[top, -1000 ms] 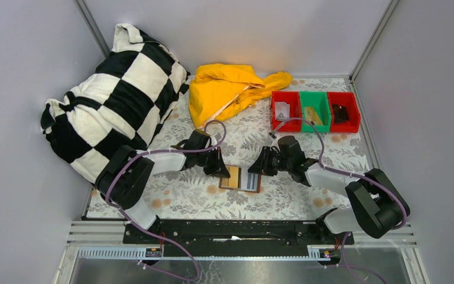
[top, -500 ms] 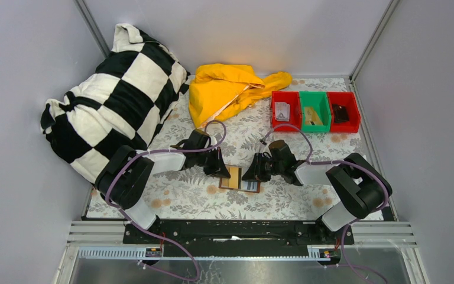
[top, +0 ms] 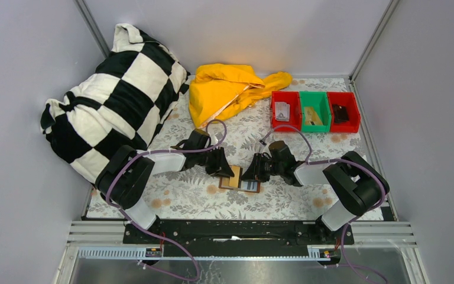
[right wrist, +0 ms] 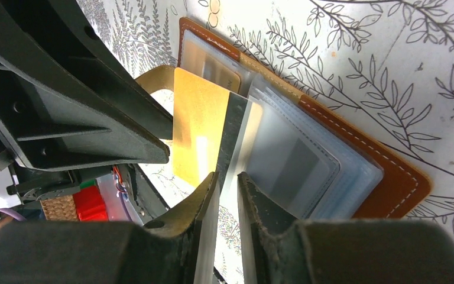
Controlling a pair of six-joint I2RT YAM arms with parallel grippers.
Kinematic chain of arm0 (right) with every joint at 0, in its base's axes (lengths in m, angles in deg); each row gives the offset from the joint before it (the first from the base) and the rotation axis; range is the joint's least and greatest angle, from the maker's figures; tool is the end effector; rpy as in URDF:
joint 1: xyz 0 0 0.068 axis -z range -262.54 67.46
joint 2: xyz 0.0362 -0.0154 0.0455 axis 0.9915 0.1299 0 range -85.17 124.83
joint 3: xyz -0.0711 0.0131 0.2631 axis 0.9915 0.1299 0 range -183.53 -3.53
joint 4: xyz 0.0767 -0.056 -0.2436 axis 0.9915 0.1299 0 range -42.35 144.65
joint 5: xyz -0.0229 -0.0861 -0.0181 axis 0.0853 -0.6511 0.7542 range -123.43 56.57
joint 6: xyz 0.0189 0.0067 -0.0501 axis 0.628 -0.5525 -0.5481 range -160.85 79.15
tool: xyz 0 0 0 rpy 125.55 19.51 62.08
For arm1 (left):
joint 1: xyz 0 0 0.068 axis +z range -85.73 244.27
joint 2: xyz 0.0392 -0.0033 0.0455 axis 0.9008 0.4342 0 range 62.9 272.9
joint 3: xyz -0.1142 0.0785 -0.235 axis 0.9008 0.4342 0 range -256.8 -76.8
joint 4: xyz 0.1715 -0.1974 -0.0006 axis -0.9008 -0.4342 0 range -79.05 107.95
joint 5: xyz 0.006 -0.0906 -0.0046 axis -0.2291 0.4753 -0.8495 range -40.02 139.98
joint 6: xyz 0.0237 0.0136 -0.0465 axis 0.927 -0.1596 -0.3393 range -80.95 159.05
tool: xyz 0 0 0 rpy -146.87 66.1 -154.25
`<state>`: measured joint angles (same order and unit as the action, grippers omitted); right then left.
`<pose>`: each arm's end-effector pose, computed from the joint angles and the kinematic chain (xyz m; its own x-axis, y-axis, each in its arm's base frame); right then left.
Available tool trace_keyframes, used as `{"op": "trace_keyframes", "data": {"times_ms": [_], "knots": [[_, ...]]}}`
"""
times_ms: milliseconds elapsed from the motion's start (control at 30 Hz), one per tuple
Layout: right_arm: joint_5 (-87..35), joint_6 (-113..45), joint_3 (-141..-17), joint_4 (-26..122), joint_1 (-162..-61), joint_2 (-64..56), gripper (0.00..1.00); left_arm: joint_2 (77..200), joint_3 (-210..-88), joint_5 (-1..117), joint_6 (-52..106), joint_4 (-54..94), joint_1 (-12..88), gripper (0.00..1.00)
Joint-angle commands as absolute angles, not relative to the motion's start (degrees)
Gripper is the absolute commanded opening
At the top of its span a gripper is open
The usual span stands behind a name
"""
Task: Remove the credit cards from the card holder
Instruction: Remove the credit card from the card holder.
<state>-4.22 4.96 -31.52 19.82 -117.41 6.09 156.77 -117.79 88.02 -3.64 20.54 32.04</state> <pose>0.2158 0.1716 0.1246 -0.9233 0.1193 -0.3652 -0.2343 0.5784 0.7814 0.2410 -0.1779 0.1393 -0.9889 -0.0079 -0.1482 0.1123 0.6134 -0.7817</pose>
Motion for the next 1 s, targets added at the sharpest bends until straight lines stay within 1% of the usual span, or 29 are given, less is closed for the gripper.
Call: {"op": "trace_keyframes", "data": {"times_ms": [0,167,300,367,400,467,500,533,567,633,733,833,867,900,967], "knots": [[-4.32,4.41,-30.79,19.6,-118.08,7.12,0.25,157.44,-117.57,89.42,-4.18,23.7,32.1,0.27],[-4.4,4.37,-30.52,19.48,-118.11,7.21,0.25,158.43,-117.5,90.37,-4.98,25.2,32.14,0.25],[-4.33,4.49,-30.34,19.23,-118.04,7.45,0.24,158.69,-117.58,90.91,-5.2,25.66,32.03,0.19],[-4.17,4.51,-30.33,19.13,-118.1,7.33,0.24,158.66,-117.6,90.93,-5.31,25.6,32.01,0.09],[-4.12,4.51,-30.4,19.39,-118.06,7.06,0.24,158.6,-117.65,91.01,-5.22,25.29,32.01,0.0],[-3.65,4.32,-30.86,20.49,-118.07,5.66,0.25,157.9,-118.54,90.49,-3.68,22.48,32.16,0.0],[-3.16,4.0,-31.15,20.57,-118.09,4.5,0.27,157.14,-119.1,89.75,-2.05,20.43,32.37,0.0],[-2.76,3.88,-31.64,21.05,-118.05,3.23,0.3,156.05,-119.37,89.43,-1.07,18.87,32.56,0.0],[-2.38,3.28,-32.3,22.42,-118.06,2.11,0.36,154.66,-119.53,89.38,-0.06,17.48,32.92,0.0],[-1.63,1.4,-34.74,25.86,-118.09,0.2,0.4,151.58,-120.39,89.36,1.93,13.51,33.42,0.0],[-0.13,-2.31,-40.42,33.59,-118.07,-1.9,0.34,147.22,-122.84,89.76,4.56,7.86,34.21,0.0],[-1.33,-4.94,-45.2,39.66,-118.07,-5.7,0.34,143.84,-126.22,91.03,7.04,3.15,34.83,0.0],[-2.2,-5.43,-46.2,40.91,-118.06,-7.21,0.38,143.13,-126.84,91.63,7.84,1.65,35.02,0.0],[-3.0,-5.49,-46.89,41.42,-118.05,-8.49,0.43,142.4,-127.98,92.3,8.53,0.27,35.31,0.0],[-2.74,-5.67,-47.85,41.0,-118.04,-10.89,0.6,140.71,-129.22,94.26,9.53,-1.45,35.88,0.0]]}}
